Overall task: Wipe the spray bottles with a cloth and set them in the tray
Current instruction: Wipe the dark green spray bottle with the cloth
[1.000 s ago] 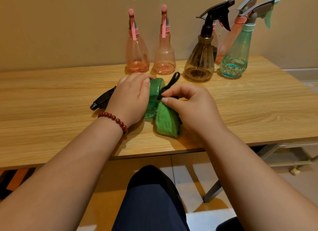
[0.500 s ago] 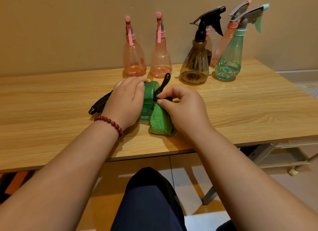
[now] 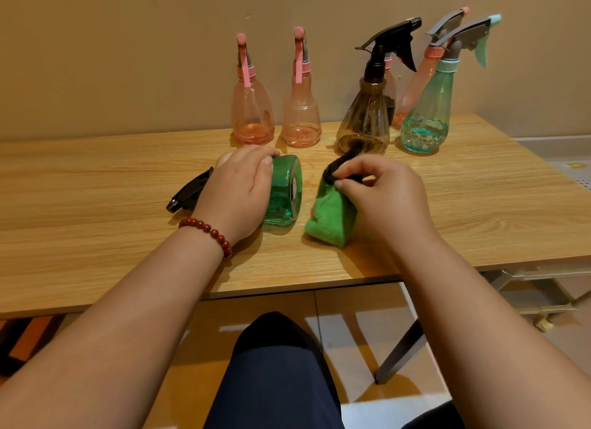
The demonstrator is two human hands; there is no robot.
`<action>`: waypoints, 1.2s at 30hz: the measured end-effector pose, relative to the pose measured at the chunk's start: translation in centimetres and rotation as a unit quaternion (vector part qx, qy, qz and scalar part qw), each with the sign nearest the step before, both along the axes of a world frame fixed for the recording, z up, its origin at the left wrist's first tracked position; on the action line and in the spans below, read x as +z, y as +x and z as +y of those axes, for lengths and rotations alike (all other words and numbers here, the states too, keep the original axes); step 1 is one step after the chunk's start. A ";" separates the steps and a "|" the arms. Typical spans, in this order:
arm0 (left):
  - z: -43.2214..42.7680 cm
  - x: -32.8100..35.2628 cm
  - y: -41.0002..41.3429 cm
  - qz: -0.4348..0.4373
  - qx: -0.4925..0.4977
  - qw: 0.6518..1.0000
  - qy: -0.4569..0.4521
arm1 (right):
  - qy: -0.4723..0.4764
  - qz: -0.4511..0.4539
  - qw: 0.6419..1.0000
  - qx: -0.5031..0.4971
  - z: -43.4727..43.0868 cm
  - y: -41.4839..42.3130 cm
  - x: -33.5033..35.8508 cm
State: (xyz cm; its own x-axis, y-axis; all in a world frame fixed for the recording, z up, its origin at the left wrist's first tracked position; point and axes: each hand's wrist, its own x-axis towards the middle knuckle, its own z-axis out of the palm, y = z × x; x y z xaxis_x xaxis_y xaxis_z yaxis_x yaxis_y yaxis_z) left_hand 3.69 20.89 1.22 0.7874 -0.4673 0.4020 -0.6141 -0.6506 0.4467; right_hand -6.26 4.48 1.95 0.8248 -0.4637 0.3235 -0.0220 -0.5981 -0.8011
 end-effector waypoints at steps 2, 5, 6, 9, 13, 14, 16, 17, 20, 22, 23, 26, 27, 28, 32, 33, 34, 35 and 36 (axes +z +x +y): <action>0.0 0.0 0.0 0.002 0.000 1.000 -0.001 | -0.046 -0.026 0.998 -0.018 -0.8 -0.4 0.7; 0.2 -0.1 0.0 0.003 -0.004 1.000 -0.002 | -0.162 -0.007 0.987 0.018 -1.4 -0.8 0.9; 0.2 -0.1 -0.1 0.002 -0.006 1.000 -0.003 | -0.192 0.026 0.980 0.045 -1.3 -0.9 0.5; 0.3 0.0 0.0 0.007 -0.012 1.000 0.002 | -0.230 0.103 0.961 0.109 -0.8 -1.0 -1.4; 0.5 0.3 0.1 0.019 -0.021 1.000 0.007 | -0.214 0.104 0.962 0.136 -1.1 -1.5 -2.1; 0.6 0.4 0.1 0.019 -0.024 0.999 0.008 | -0.204 0.100 0.963 0.141 -1.2 -1.6 -2.1; 0.8 0.5 0.1 0.019 -0.032 0.999 0.008 | -0.174 0.087 0.970 0.144 -1.3 -1.9 -2.0; 0.9 0.6 0.1 0.019 -0.038 0.999 0.007 | -0.155 0.072 0.975 0.139 -1.2 -1.9 -2.0; 1.3 0.7 0.0 0.012 -0.062 0.998 0.008 | -0.130 0.004 0.986 0.108 -0.5 -1.6 -1.5; 1.4 0.7 -0.1 0.006 -0.071 0.997 0.011 | -0.129 -0.002 0.985 0.115 0.2 -0.9 -0.8; 1.4 0.7 -0.1 0.007 -0.074 0.997 0.007 | -0.131 0.016 0.984 0.122 0.7 -0.4 -0.4; 1.6 0.7 -0.2 0.015 -0.072 0.996 -0.049 | -0.131 0.084 0.977 0.147 1.7 1.4 0.2; 1.6 0.7 -0.3 0.007 -0.069 0.995 -0.065 | -0.129 0.096 0.975 0.153 2.0 1.9 0.1; 1.7 0.6 -0.5 -0.010 -0.060 0.995 -0.078 | -0.125 0.104 0.974 0.157 2.2 2.4 0.1; 1.9 -0.4 -2.2 -0.092 0.009 0.984 -0.149 | -0.092 0.100 0.980 0.147 2.5 3.4 -0.3; 2.0 -0.7 -2.6 -0.097 0.025 0.982 -0.162 | -0.086 0.092 0.982 0.141 2.6 3.4 -0.4; 2.1 -0.9 -3.1 -0.094 0.039 0.980 -0.170 | -0.078 0.083 0.985 0.133 2.6 3.5 -0.7; 2.2 -1.1 -3.5 -0.085 0.051 0.980 -0.173 | -0.069 0.071 0.988 0.121 2.7 3.4 -0.9; 2.2 -1.3 -3.8 -0.070 0.060 0.980 -0.177 | -0.058 0.055 0.991 0.108 2.8 3.4 -1.1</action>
